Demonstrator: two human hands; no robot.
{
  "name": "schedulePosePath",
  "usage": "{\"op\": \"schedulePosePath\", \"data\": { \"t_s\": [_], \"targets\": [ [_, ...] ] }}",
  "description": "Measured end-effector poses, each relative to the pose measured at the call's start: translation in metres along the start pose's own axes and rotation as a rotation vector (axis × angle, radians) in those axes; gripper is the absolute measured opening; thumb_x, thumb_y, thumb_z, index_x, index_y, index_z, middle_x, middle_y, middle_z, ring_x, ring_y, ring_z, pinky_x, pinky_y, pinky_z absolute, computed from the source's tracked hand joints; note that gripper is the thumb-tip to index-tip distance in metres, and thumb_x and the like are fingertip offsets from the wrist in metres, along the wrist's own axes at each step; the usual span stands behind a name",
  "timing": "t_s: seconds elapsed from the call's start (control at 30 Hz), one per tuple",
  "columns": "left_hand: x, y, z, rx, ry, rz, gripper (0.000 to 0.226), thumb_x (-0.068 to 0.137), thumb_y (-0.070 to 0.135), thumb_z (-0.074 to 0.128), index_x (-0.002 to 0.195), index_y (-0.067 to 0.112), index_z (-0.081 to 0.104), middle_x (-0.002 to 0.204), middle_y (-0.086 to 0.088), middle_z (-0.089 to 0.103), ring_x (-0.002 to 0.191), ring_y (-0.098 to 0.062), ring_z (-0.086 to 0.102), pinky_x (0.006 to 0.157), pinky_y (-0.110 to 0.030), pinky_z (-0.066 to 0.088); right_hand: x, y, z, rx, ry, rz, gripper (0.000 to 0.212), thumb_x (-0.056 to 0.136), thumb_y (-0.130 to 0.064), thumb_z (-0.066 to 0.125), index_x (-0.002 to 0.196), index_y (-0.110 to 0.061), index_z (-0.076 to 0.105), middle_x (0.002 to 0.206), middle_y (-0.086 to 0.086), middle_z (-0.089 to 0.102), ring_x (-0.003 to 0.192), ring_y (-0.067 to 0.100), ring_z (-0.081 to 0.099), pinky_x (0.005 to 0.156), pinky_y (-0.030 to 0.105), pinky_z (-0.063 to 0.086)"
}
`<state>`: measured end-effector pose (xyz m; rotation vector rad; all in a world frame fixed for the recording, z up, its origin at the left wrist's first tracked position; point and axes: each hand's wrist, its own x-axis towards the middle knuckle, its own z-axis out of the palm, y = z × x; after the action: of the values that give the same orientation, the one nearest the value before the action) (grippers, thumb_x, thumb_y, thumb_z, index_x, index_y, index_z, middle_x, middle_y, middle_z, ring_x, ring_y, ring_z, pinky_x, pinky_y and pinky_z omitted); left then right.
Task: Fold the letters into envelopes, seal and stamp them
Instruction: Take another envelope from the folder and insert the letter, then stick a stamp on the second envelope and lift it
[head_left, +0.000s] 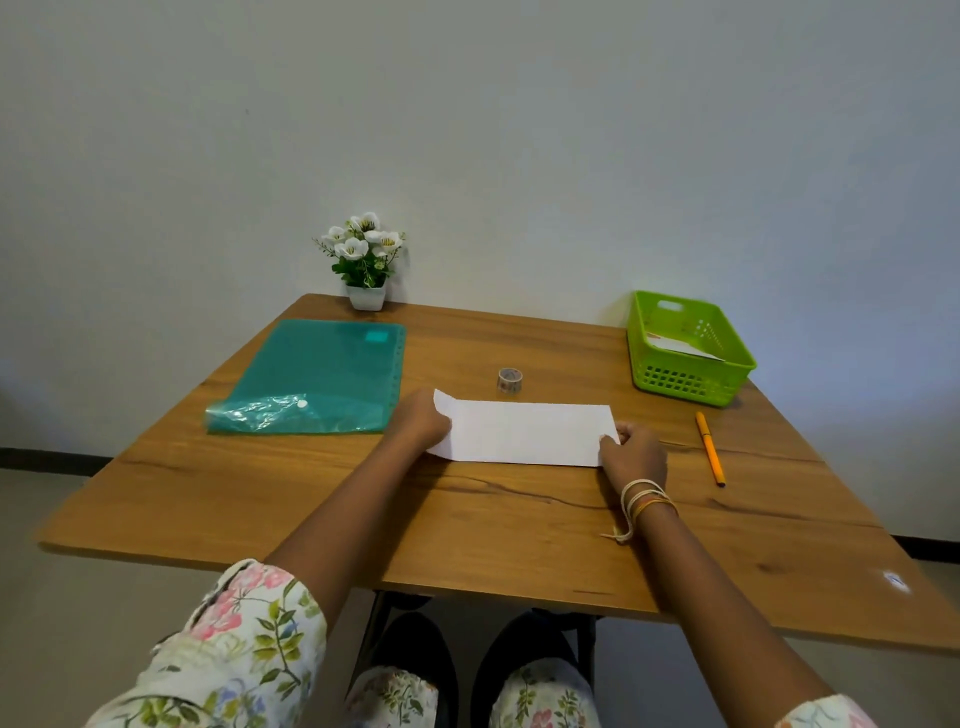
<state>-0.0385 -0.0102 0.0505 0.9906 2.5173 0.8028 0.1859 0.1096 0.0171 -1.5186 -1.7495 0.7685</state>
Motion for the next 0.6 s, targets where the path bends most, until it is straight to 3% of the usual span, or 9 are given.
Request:
{"op": "schedulePosePath", "data": {
  "t_s": [0.13,0.3,0.43,0.6],
  "targets": [
    [0.006,0.001,0.007,0.147,0.085,-0.021,0.04,0.093,0.028,0.059,0.129,0.012,0.051,0.125,-0.008,0.058,0.112,-0.024,0.056,0.079,-0.03,0.045,0.006,0.005,0.004,-0.146,-0.01,-0.056,0.033,0.084,-0.025,0.056,0.113,-0.015,0.069,0.107,0.01,0.071,0.095,0.03,0.064,0.078,0.035,0.052],
    [0.014,-0.002,0.017,-0.056,0.192,-0.072,0.039,0.093,0.031,0.06,0.126,0.01,0.054,0.124,-0.008,0.059,0.112,-0.025,0.056,0.082,-0.033,0.046,0.009,0.009,0.008,-0.237,0.039,-0.066,0.037,0.082,-0.034,0.052,0.114,-0.023,0.068,0.112,0.008,0.066,0.098,0.029,0.062,0.08,0.04,0.055],
    [0.013,-0.01,0.028,-0.052,0.312,0.002,0.028,0.094,0.029,0.058,0.116,0.012,0.06,0.114,-0.007,0.063,0.103,-0.023,0.059,0.074,-0.031,0.046,0.016,0.012,0.012,-0.291,0.056,-0.099,0.031,0.083,-0.031,0.053,0.107,-0.022,0.071,0.113,0.008,0.062,0.097,0.029,0.062,0.078,0.037,0.053],
    [0.009,-0.018,0.036,0.117,0.416,0.109,0.035,0.094,0.032,0.058,0.119,0.008,0.061,0.115,-0.011,0.059,0.104,-0.024,0.055,0.08,-0.033,0.047,0.015,0.008,0.016,-0.337,0.09,-0.119,0.03,0.085,-0.028,0.053,0.108,-0.018,0.07,0.11,0.01,0.058,0.095,0.031,0.061,0.075,0.037,0.052]
  ]
}}
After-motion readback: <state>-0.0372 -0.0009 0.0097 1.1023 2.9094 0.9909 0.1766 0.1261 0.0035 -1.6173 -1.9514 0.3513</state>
